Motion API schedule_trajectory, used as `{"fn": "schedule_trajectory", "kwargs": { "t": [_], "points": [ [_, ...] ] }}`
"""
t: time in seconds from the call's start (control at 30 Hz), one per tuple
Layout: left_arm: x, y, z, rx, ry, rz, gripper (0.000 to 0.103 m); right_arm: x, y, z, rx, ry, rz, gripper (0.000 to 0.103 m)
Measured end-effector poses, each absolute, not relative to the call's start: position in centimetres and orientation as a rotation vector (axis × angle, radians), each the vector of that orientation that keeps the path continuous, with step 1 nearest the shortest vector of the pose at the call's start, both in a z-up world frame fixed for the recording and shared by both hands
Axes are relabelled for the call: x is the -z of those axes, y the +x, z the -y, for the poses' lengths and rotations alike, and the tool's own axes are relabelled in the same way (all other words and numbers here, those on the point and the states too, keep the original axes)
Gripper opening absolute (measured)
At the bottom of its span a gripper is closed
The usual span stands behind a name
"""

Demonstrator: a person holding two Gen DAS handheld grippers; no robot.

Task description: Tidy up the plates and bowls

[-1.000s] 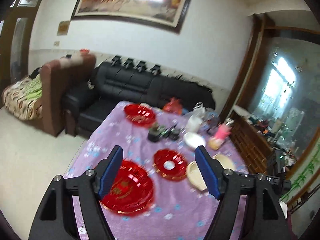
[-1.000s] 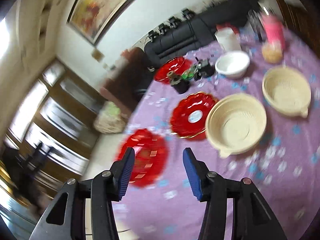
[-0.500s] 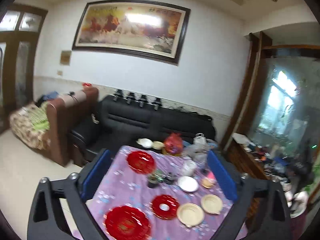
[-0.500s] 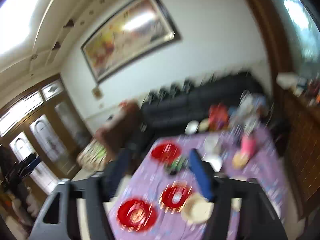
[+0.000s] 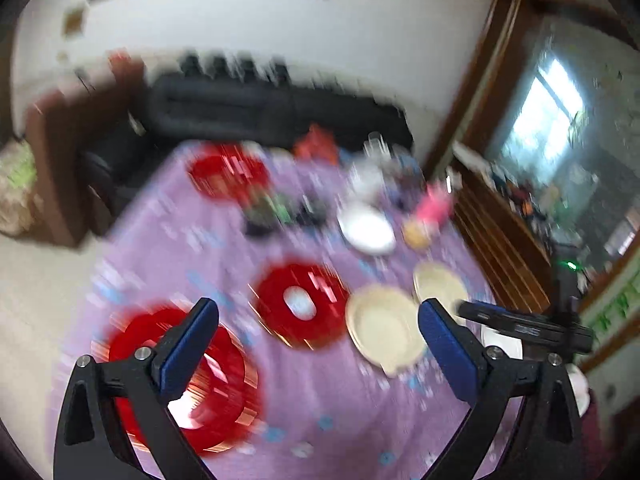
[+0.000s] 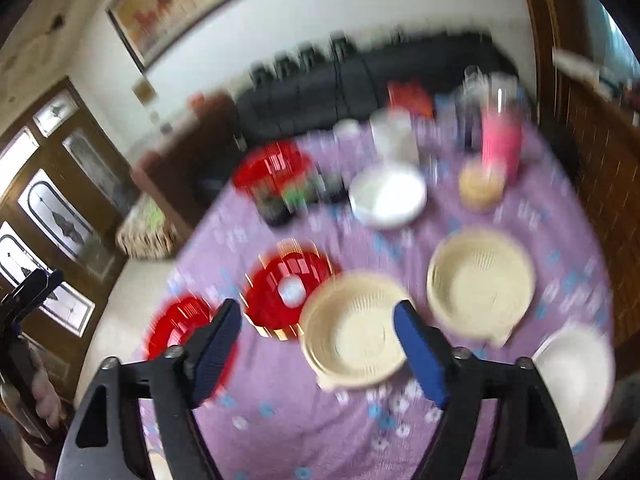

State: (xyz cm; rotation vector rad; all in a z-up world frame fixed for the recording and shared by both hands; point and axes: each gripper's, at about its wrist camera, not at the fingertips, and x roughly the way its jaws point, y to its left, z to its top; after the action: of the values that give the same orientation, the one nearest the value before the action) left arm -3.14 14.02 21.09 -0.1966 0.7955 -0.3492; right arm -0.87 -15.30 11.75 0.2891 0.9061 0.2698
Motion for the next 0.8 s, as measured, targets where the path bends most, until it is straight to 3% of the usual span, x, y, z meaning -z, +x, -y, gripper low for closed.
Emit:
{"fn": "schedule_trajectory", "kwargs": {
  "t": [0.1, 0.2, 0.37, 0.47, 0.53, 0.7, 0.8],
  "points": [
    [-14.9, -1.3, -10.8, 0.384, -0.223, -0.908, 0.077, -6.2, 0.6, 16.7, -0.187, 0.337, -0.969, 0.071],
    [-11.1, 0.2, -8.3, 0.380, -0.209, -0.968, 0.067, -2.4, 0.8, 17.9, -0.150, 0.408, -1.004, 0.071],
    [-7.6, 1.7, -5.1, 0.382, -0.173, -1.037, 0.063, 0.7, 2.4, 18.7, -0.127, 0.438, -1.010, 0.069],
    [-6.9, 2.2, -4.9, 0.377, -0.198, -1.060, 0.063, 1.7, 3.7, 19.0, -0.139, 0.483, -1.015, 0.052],
    [-6.5, 2.3, -4.9, 0.370, -0.206, -1.071, 0.063, 2.2, 4.1, 19.0, -0.164, 0.497, -1.032, 0.035],
    [-5.0, 2.8, -4.4, 0.363, -0.198, -1.102, 0.063, 2.5, 4.1, 19.3, -0.207, 0.473, -1.051, 0.018],
    [-4.4, 2.9, -4.1, 0.368, -0.205, -1.116, 0.063, 2.4, 3.3, 20.1, -0.274, 0.512, -1.079, 0.016]
  ]
}}
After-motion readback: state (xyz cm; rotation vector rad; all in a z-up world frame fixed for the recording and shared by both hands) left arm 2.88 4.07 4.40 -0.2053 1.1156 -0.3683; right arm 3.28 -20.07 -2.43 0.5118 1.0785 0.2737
